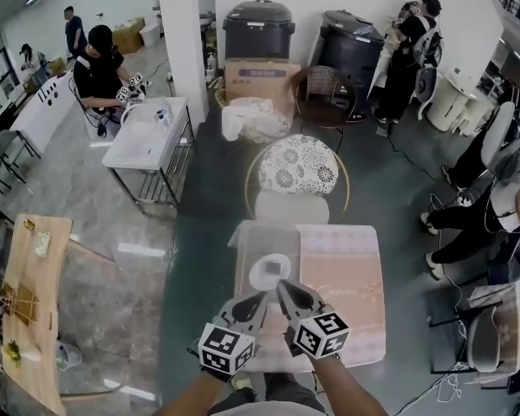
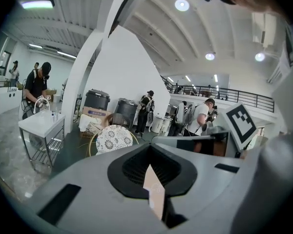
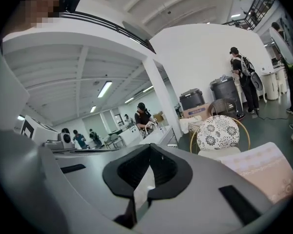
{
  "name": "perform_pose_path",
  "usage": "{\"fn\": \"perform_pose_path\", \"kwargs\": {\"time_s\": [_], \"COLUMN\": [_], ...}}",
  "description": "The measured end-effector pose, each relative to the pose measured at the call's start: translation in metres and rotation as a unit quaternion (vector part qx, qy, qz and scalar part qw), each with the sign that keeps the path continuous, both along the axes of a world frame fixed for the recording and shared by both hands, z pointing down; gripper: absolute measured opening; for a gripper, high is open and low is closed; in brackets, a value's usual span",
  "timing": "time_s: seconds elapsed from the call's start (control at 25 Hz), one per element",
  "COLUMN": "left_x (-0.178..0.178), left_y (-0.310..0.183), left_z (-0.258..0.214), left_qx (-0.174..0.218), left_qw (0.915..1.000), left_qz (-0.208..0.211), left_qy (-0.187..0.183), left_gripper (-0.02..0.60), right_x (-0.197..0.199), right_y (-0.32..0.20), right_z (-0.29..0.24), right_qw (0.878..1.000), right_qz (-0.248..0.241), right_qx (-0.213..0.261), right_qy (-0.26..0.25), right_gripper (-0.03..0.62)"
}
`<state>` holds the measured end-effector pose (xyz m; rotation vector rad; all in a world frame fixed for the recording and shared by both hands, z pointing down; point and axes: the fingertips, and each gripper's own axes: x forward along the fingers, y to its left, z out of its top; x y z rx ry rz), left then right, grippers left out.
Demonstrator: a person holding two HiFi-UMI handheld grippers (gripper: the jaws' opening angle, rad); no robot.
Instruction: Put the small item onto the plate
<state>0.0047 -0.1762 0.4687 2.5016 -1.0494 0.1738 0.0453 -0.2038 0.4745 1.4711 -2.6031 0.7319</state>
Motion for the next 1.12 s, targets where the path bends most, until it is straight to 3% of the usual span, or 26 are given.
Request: {"fn": "perform_pose_path", "kwargs": {"time_s": [0.52,1.12], "left_x": [-0.009,-0.026], "left_y": [0.042,0.060], "left_z": [-0.052,-0.064], "left_qx": [0.038,0.052], "left_qw": [0.9990,0.9985], "left_qz": [0.016,0.010], "left_qy": [0.018,0.014], "left_gripper": [0.005,0.005], "right_x": [-0.020,-0.034], "right_y": [0.042,0.063], "right_z": [-0.059,-0.069], "right_qw": [0.998,0.998], "right_qz": [0.004,0.008], "right_qx": [0.054,0.060], "right_qy": [0.008,0.014], "right_gripper": [0.015,0.014]}}
